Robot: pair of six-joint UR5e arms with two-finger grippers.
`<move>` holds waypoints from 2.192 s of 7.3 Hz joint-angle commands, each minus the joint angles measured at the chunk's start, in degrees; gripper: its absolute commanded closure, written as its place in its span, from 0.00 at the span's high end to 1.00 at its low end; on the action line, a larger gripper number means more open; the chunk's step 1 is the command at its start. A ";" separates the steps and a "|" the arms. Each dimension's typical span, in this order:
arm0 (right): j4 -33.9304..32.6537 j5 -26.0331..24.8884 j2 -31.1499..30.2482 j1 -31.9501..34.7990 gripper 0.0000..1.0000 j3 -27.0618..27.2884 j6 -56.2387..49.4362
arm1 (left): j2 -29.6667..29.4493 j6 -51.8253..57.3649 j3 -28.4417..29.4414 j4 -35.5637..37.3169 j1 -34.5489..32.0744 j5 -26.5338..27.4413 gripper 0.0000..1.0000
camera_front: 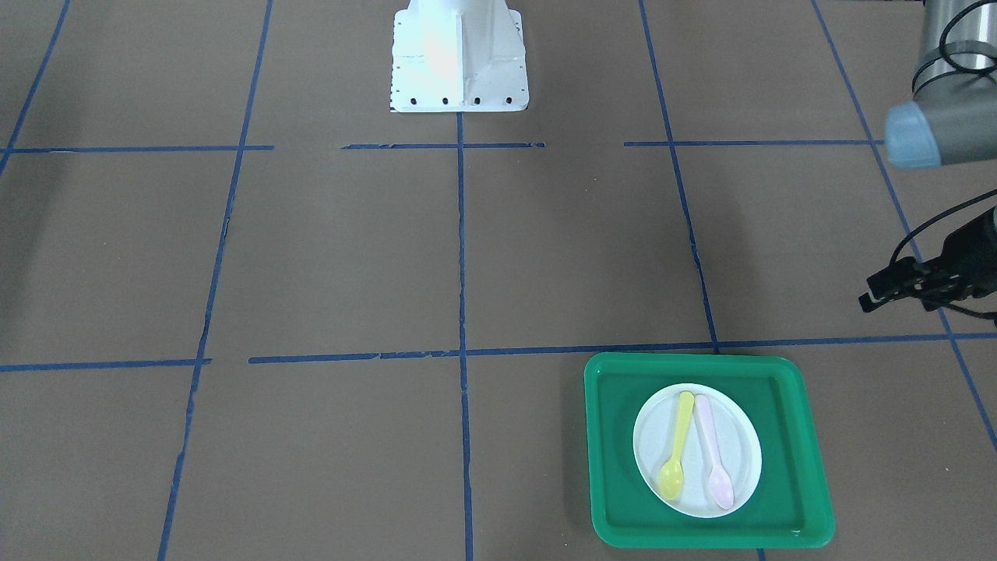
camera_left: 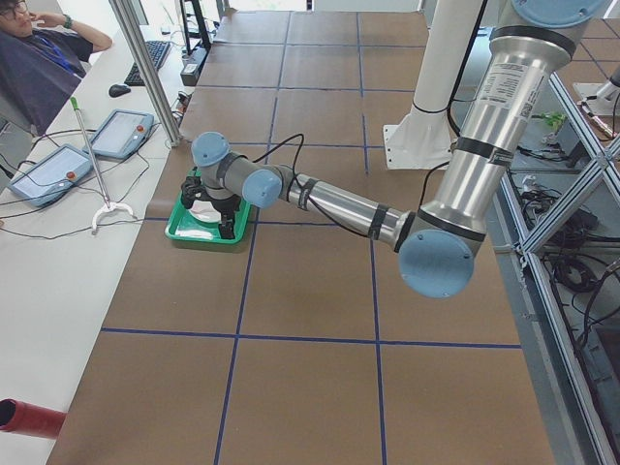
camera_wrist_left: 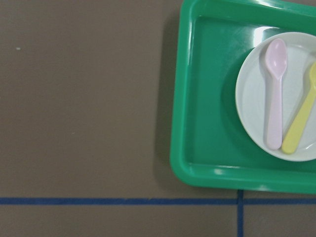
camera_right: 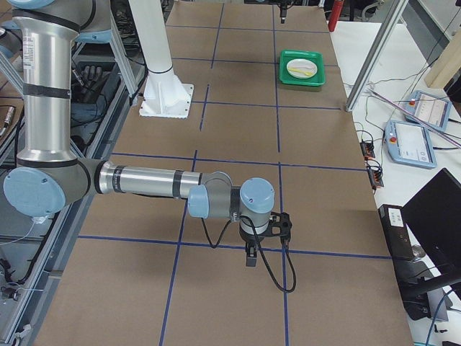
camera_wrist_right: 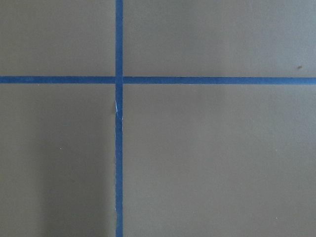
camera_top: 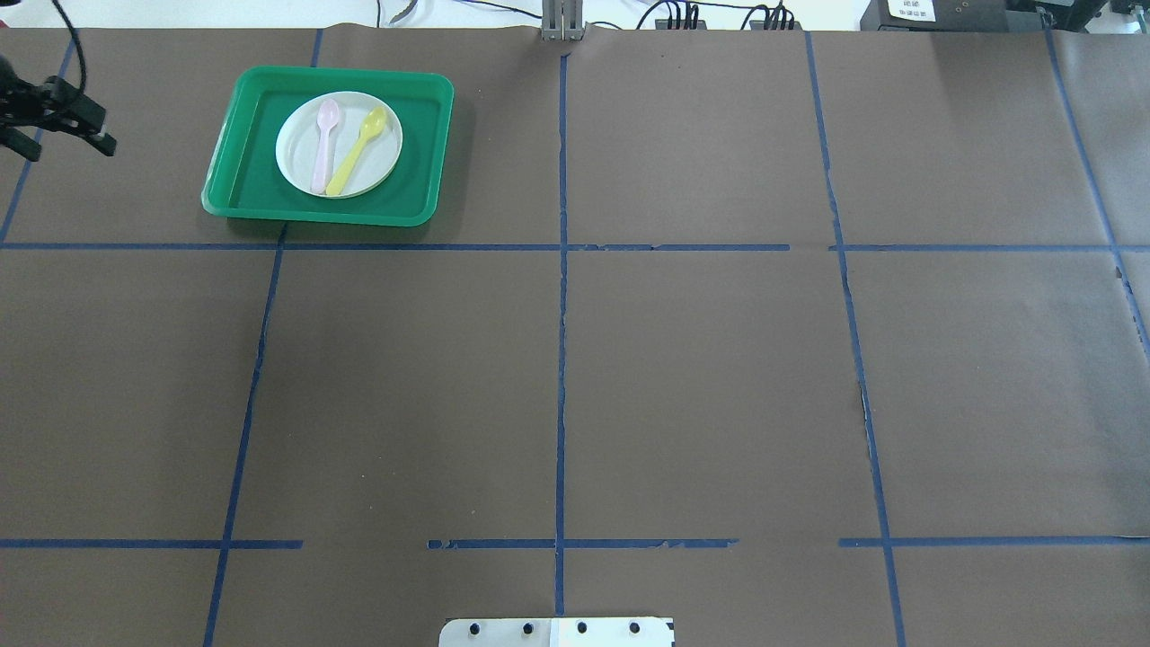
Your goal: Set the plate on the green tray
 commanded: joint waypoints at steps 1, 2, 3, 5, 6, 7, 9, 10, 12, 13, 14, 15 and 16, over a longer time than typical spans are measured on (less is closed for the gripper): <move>-0.01 0.03 0.00 0.00 1.00 0.00 0.00 | 12.50 18.82 -6.51 2.80 -8.17 0.12 1.00; 0.07 0.03 0.00 0.00 1.00 -0.09 0.00 | 16.38 26.91 -6.25 2.80 -11.51 0.21 1.00; -0.01 0.03 0.00 0.00 1.00 0.00 0.00 | 18.16 31.00 -5.81 2.89 -15.20 0.56 1.00; -0.01 0.03 0.00 0.00 1.00 0.00 0.00 | 18.70 31.21 -5.28 2.89 -15.68 1.00 1.00; 0.07 0.03 0.00 0.00 1.00 0.00 0.00 | 19.05 31.21 -5.37 2.97 -15.77 1.52 1.00; 0.08 0.03 0.00 0.00 1.00 0.00 0.00 | 20.01 31.21 -5.20 2.71 -15.77 1.62 1.00; 0.08 0.03 0.00 0.00 1.00 0.00 0.00 | 19.06 31.21 -6.24 2.45 -15.77 10.69 1.00; -0.01 0.03 0.00 0.00 1.00 0.00 0.00 | 18.88 31.21 -6.42 2.45 -15.77 14.58 1.00; -0.01 0.03 0.00 0.00 1.00 0.00 0.00 | 18.00 30.95 -5.47 0.62 -15.68 14.89 1.00; -0.01 0.03 0.00 0.00 1.00 0.00 0.00 | 17.91 30.69 -5.63 0.69 -15.68 14.37 1.00; -0.01 0.03 0.00 0.00 1.00 0.00 0.00 | 18.26 30.77 -5.46 1.39 -15.77 14.10 1.00; -0.01 0.03 0.00 0.00 1.00 0.00 0.00 | 18.96 30.77 -5.72 2.52 -15.85 11.14 1.00; 0.07 0.03 0.00 0.00 1.00 0.00 0.00 | 18.88 31.12 -5.81 5.32 -15.77 4.23 1.00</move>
